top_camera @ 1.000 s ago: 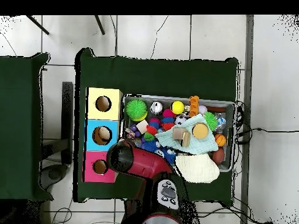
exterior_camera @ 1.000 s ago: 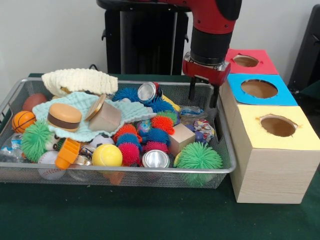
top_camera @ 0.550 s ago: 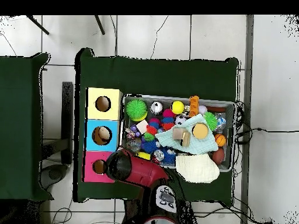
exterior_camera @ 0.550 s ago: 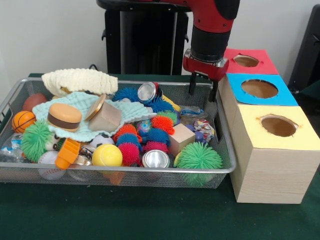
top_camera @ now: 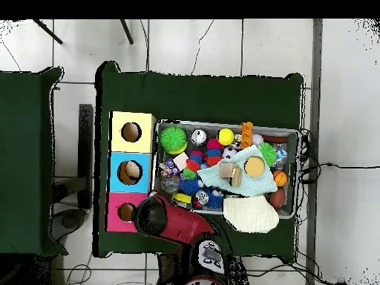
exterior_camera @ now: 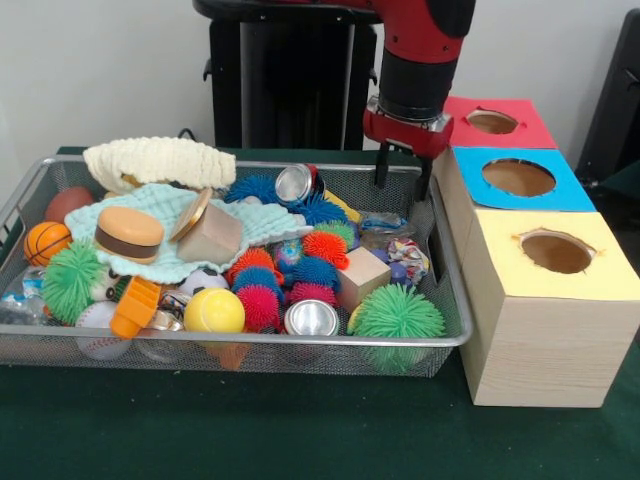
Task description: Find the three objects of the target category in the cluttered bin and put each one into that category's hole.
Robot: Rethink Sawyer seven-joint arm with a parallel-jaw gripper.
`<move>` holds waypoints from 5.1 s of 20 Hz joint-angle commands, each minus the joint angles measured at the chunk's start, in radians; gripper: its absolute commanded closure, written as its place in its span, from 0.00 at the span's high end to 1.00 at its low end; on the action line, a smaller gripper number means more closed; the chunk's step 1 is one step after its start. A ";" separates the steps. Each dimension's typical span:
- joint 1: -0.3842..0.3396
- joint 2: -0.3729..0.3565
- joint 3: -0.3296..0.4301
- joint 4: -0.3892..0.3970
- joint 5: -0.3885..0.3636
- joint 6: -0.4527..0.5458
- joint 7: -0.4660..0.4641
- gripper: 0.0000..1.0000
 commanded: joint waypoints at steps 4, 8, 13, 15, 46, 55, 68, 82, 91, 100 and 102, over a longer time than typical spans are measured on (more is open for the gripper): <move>0.001 0.091 0.069 -0.017 0.033 -0.121 0.226 1.00; 0.024 0.178 0.067 -0.056 0.048 -0.217 0.254 1.00; 0.036 0.275 0.072 -0.094 0.065 -0.322 0.264 1.00; 0.053 0.302 0.066 -0.101 0.084 -0.355 0.266 1.00; 0.041 0.244 0.092 -0.023 0.163 -0.288 0.219 0.00; 0.043 0.233 0.078 -0.030 0.174 -0.265 0.196 1.00; -0.023 0.229 0.147 -0.012 0.163 -0.273 0.220 1.00; -0.008 0.104 0.158 0.107 0.155 -0.226 0.237 1.00; -0.021 0.045 0.153 0.147 0.160 -0.206 0.230 1.00; -0.028 0.029 0.157 0.165 0.161 -0.212 0.229 1.00; -0.034 0.044 0.164 0.167 0.152 -0.232 0.232 1.00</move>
